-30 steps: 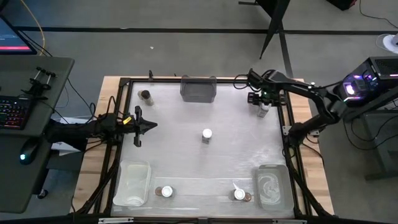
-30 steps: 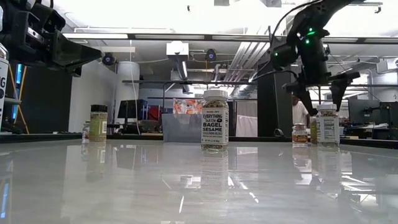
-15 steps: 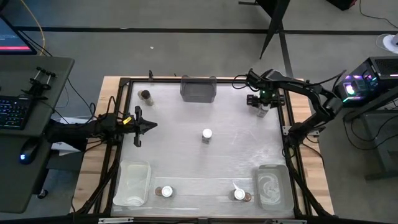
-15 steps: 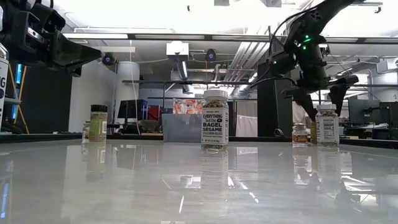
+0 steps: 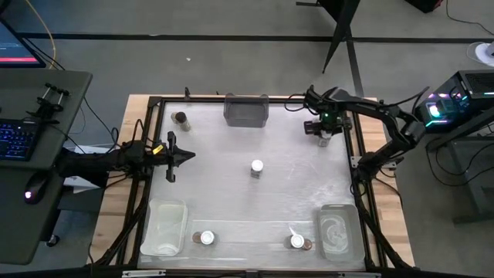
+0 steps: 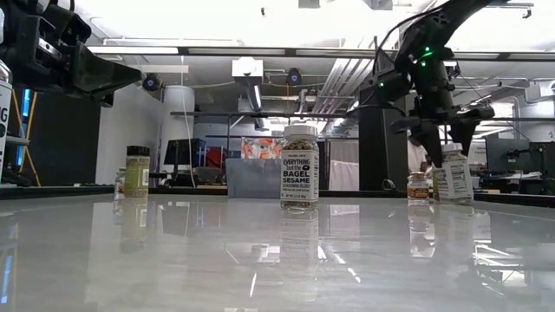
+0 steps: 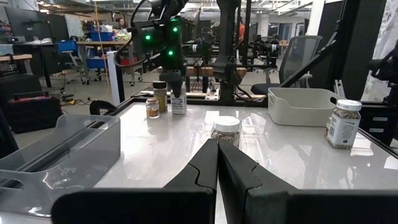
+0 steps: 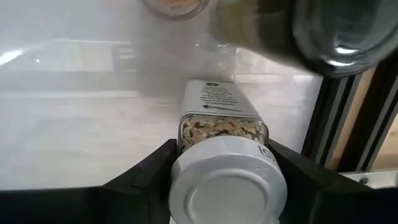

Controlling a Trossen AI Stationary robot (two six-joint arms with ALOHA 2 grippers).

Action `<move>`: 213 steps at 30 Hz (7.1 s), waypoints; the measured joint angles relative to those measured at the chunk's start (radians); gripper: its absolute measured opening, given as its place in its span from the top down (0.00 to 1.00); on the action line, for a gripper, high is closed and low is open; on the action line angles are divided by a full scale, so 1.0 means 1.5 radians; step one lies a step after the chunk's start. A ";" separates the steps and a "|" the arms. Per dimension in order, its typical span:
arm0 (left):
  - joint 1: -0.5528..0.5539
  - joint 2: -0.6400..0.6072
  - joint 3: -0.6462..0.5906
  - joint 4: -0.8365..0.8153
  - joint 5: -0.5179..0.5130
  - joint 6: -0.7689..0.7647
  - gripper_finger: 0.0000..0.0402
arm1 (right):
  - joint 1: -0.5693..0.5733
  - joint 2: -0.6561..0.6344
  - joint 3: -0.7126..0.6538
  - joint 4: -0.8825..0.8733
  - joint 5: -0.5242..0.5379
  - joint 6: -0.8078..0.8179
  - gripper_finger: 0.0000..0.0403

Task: Sort spices by type
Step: Put the top right white seasoning bottle into the gray bin

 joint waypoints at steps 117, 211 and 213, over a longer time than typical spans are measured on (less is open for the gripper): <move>0.000 0.000 0.000 0.000 0.000 0.000 1.00 | 1.077 -0.052 -0.047 0.004 -0.217 0.143 0.46; 0.000 0.000 0.000 0.000 0.000 0.000 1.00 | 1.129 0.069 0.055 0.131 -0.247 0.203 1.00; 0.000 0.000 0.000 0.000 0.000 0.000 1.00 | 1.128 0.069 0.041 0.131 -0.246 0.197 1.00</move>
